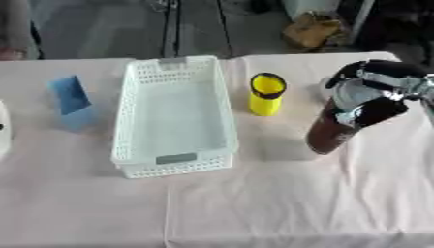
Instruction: Pick up objects on the table and place them in the box.
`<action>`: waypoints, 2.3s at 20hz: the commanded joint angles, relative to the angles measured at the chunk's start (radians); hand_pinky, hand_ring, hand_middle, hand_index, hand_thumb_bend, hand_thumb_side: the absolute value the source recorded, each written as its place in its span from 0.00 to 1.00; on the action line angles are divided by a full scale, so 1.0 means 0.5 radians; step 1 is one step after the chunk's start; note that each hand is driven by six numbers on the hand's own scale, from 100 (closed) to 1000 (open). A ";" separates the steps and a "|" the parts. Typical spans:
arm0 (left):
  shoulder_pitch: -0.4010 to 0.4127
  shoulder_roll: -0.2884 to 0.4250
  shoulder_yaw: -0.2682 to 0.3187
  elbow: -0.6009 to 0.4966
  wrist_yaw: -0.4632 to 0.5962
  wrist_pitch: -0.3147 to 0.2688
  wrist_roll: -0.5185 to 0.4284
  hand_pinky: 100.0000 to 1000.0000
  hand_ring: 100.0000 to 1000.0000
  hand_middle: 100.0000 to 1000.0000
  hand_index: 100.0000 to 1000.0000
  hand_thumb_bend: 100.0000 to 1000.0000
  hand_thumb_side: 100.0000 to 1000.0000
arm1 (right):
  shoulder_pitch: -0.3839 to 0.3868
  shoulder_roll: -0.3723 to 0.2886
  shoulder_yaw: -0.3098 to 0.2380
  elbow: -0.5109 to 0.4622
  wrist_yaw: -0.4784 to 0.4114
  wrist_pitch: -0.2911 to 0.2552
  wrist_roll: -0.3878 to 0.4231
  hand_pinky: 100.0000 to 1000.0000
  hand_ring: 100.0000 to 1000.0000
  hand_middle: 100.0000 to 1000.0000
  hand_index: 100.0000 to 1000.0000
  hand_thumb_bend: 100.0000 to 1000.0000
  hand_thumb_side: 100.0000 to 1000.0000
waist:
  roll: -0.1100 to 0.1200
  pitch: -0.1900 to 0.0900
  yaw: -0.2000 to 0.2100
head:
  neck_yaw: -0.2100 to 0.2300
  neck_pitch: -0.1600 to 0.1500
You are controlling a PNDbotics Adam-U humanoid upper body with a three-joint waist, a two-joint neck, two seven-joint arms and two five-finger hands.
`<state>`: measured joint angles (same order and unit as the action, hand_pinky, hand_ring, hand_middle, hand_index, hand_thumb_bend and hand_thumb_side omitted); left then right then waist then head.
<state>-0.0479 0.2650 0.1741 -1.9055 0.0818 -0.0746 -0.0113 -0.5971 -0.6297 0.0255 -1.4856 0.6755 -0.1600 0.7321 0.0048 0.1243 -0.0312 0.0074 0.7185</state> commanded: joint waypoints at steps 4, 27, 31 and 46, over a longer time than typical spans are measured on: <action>0.000 0.069 -0.004 -0.021 0.002 -0.002 -0.007 0.55 0.60 0.61 0.78 0.16 0.97 | -0.163 -0.081 -0.001 -0.077 -0.013 -0.008 0.016 0.24 0.52 0.85 0.81 0.00 0.00 | -0.013 -0.039 0.001 | -0.005 0.019; 0.008 0.097 -0.034 0.003 0.009 0.004 -0.043 0.55 0.60 0.61 0.78 0.16 0.97 | -0.726 0.260 0.372 0.080 0.062 -0.405 -0.033 0.24 0.54 0.85 0.76 0.05 0.00 | -0.075 -0.090 0.097 | -0.063 0.028; 0.005 0.097 -0.040 0.004 0.013 0.004 -0.048 0.55 0.60 0.61 0.78 0.16 0.97 | -0.760 0.335 0.450 0.069 0.037 -0.505 -0.139 0.23 0.52 0.85 0.76 0.08 0.00 | -0.076 -0.096 0.106 | -0.076 0.029; 0.003 0.103 -0.045 0.004 0.014 0.004 -0.056 0.55 0.60 0.61 0.78 0.16 0.97 | -0.730 0.392 0.796 0.075 -0.194 -0.675 0.028 0.24 0.51 0.82 0.76 0.00 0.00 | -0.088 -0.099 0.116 | -0.089 0.021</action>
<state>-0.0404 0.2873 0.1505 -1.8930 0.0869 -0.0720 -0.0358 -0.9461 -0.4145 0.4174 -1.4414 0.6014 -0.4434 0.6730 -0.0429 0.0880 0.0269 -0.0365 0.7277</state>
